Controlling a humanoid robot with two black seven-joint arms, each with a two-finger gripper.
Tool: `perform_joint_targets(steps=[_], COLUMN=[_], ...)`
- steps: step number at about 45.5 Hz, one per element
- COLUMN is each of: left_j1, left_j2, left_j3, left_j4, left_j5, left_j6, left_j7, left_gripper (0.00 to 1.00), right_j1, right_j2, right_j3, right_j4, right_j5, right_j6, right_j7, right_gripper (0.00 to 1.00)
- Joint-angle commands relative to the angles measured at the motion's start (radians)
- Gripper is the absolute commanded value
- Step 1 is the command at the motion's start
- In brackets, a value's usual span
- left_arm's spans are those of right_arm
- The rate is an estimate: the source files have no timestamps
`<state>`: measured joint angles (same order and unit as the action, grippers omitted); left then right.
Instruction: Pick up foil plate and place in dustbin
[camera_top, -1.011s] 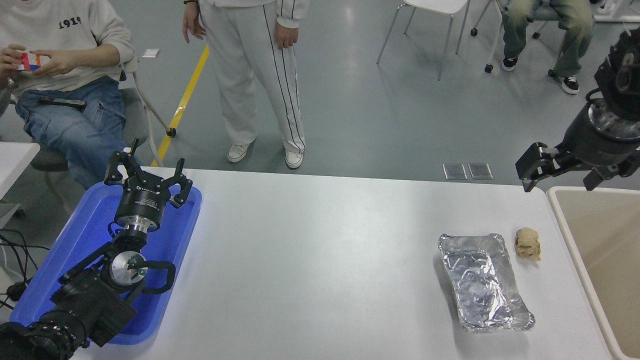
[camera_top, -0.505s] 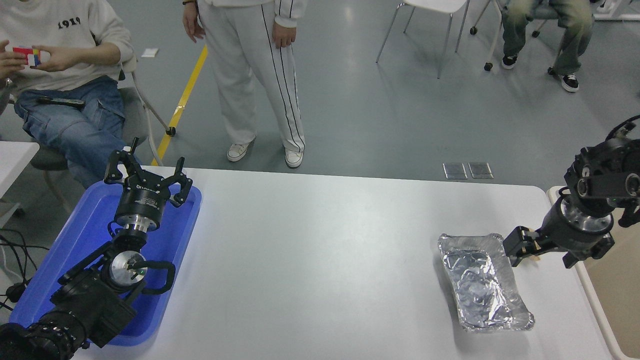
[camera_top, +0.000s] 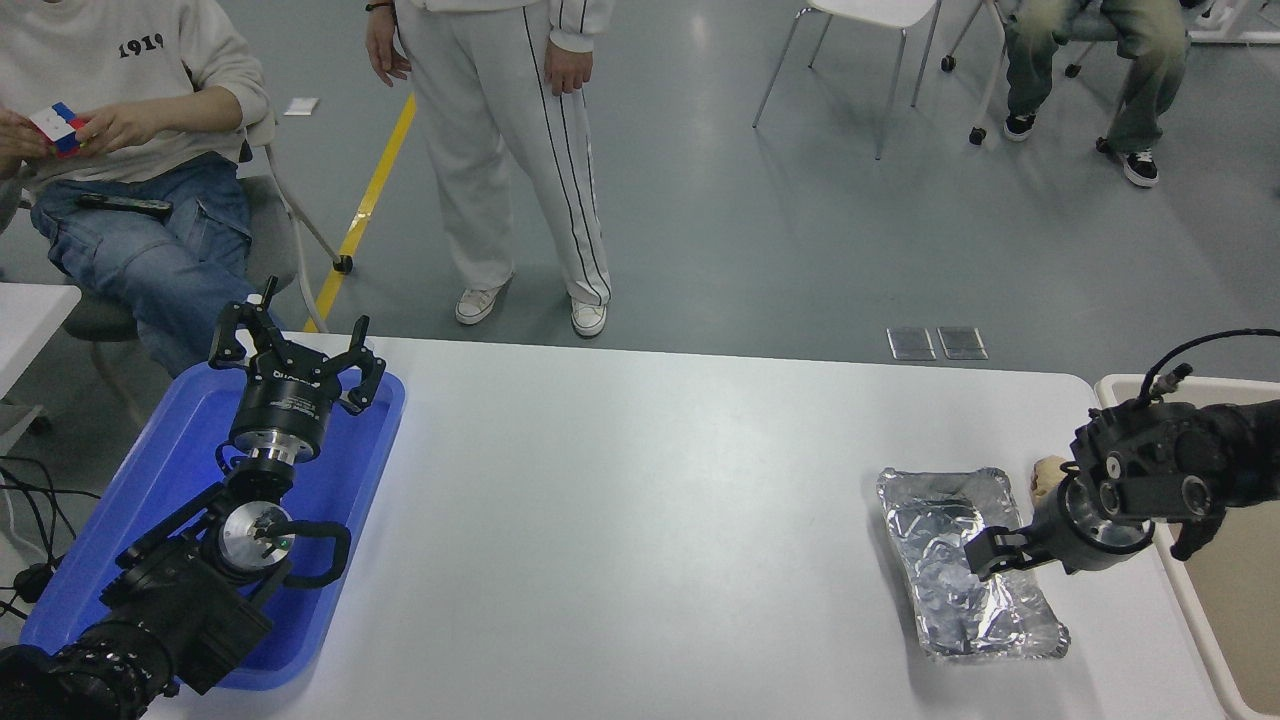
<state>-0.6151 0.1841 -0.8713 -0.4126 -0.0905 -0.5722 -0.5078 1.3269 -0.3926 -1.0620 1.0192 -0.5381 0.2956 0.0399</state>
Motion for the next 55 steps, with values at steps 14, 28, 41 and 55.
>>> perform_joint_targets(steps=[14,28,41,55], left_j1=[0.000,0.000,0.000,0.000], left_j2=[0.000,0.000,0.000,0.000], left_j3=[0.000,0.000,0.000,0.000], left_j4=[0.000,0.002,0.002,0.002], left_j5=[0.000,0.000,0.000,0.000], left_j6=[0.000,0.000,0.000,0.000], left_j7=[0.000,0.000,0.000,0.000], left_gripper=[1.00,1.00,1.00,1.00], right_j1=[-0.141,-0.153,-0.147,-0.141], right_j2=[0.001,0.004,0.004,0.009], right_j3=[0.031,0.031,0.046,0.050], right_j4=[-0.148,-0.143,-0.125,-0.099], right_j5=[-0.011,0.000,0.018,0.033], right_j6=[-0.110,-0.104,-0.084,-0.010], right_j7=[-0.002,-0.002,0.000,0.000], right_gripper=[0.82,0.43,0.08,0.00])
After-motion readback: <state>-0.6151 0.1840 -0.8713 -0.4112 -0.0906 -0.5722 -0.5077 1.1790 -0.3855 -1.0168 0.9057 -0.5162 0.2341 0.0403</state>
